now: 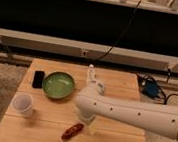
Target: Place the pepper on the white sponge
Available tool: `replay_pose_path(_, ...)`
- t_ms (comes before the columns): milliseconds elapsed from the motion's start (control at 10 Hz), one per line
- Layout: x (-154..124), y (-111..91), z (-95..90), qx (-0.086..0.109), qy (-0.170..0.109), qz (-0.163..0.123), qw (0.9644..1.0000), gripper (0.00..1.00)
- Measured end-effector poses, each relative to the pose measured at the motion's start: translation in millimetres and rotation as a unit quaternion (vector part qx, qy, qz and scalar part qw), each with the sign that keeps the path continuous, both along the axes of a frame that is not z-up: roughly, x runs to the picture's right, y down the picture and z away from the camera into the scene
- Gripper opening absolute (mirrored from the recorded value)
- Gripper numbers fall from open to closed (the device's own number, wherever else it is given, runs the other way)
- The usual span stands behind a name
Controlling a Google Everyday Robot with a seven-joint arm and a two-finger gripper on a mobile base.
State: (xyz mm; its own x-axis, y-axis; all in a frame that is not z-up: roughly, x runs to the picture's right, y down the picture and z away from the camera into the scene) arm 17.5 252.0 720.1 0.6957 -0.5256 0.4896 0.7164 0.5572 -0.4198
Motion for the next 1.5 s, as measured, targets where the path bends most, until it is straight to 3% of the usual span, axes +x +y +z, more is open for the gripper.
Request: replay_pose_path(1500,-19,39,34.7,0.001,-0.035,0.001,0.9994,0.8)
